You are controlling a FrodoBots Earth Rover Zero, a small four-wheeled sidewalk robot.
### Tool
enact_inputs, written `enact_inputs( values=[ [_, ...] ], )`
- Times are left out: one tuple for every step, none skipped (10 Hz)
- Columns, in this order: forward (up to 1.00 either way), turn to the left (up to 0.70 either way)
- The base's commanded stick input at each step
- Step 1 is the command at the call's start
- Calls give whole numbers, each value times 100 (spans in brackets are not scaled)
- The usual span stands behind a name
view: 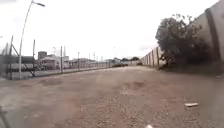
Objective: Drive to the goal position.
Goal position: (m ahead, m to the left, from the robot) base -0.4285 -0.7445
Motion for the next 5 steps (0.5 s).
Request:
enact_inputs(
  values=[
    [30,0],
    [30,0],
    [30,0],
    [30,0],
    [30,0]
  ],
)
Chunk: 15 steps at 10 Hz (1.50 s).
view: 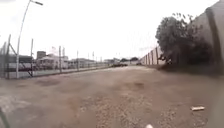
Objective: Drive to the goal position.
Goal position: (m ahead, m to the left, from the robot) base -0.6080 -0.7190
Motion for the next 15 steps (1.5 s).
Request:
enact_inputs(
  values=[
    [30,0],
    [30,0],
    [30,0],
    [30,0],
    [30,0],
    [30,0],
    [30,0],
    [30,0],
    [30,0],
    [30,0],
    [30,0],
    [30,0],
    [30,0],
    [30,0],
    [30,0]
  ],
)
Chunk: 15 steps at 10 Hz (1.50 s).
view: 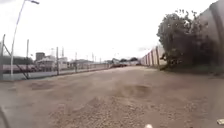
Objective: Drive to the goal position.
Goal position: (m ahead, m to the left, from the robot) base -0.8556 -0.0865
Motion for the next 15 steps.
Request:
enact_inputs(
  values=[
    [30,0],
    [30,0],
    [30,0],
    [30,0],
    [30,0],
    [30,0],
    [30,0],
    [30,0],
    [30,0],
    [30,0],
    [30,0],
    [30,0],
    [30,0],
    [30,0],
    [30,0]
  ],
)
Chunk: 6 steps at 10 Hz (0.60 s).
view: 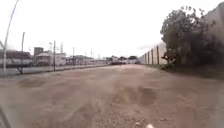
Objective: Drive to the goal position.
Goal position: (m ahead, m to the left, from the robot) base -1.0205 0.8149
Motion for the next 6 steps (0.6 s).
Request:
enact_inputs(
  values=[
    [30,0],
    [30,0],
    [30,0],
    [30,0],
    [30,0],
    [30,0]
  ],
)
